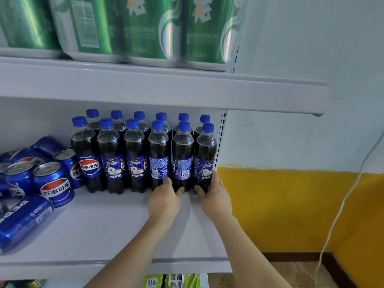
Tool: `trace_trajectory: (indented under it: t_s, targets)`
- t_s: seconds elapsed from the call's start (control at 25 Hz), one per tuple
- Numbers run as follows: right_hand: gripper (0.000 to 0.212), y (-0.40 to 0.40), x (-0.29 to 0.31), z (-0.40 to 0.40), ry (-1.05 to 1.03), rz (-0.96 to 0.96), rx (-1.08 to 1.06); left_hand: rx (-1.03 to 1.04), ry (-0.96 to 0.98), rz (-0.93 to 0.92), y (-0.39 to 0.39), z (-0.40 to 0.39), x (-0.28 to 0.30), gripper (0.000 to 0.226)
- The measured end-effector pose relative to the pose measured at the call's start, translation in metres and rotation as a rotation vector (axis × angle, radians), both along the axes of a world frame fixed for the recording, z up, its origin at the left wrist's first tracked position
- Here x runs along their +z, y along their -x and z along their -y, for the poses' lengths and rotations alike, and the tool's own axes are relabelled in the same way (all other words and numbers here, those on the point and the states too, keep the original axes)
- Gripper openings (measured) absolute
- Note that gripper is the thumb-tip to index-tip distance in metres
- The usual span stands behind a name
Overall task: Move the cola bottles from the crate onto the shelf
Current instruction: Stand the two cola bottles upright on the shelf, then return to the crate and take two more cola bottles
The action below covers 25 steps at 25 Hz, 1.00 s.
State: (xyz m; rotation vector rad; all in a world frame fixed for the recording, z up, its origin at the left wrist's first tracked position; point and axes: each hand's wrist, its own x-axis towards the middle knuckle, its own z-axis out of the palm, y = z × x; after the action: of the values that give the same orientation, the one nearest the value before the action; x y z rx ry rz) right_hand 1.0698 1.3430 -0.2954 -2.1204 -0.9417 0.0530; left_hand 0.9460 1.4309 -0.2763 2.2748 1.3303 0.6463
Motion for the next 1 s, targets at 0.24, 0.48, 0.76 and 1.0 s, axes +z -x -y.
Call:
trace_trajectory:
  t_s: [0.24, 0.48, 0.76, 1.0]
  targets:
    - [0.067, 0.006, 0.007, 0.016, -0.010, 0.118, -0.051, -0.050, -0.174, 0.157, 0.010, 0.012, 0.000, 0.025]
    - [0.065, 0.022, 0.032, 0.051, -0.210, 0.087, -0.081, -0.231, -0.066, 0.617, 0.004, 0.035, 0.023, 0.017]
    - [0.064, 0.041, 0.052, 0.124, -0.348, 0.068, -0.287, -0.572, 0.220, 0.793, -0.012, 0.092, 0.049, 0.014]
    - [0.064, 0.079, 0.054, 0.206, -0.432, 0.060, -0.554, -0.805, 0.359, 0.739, -0.004, 0.150, 0.056, 0.022]
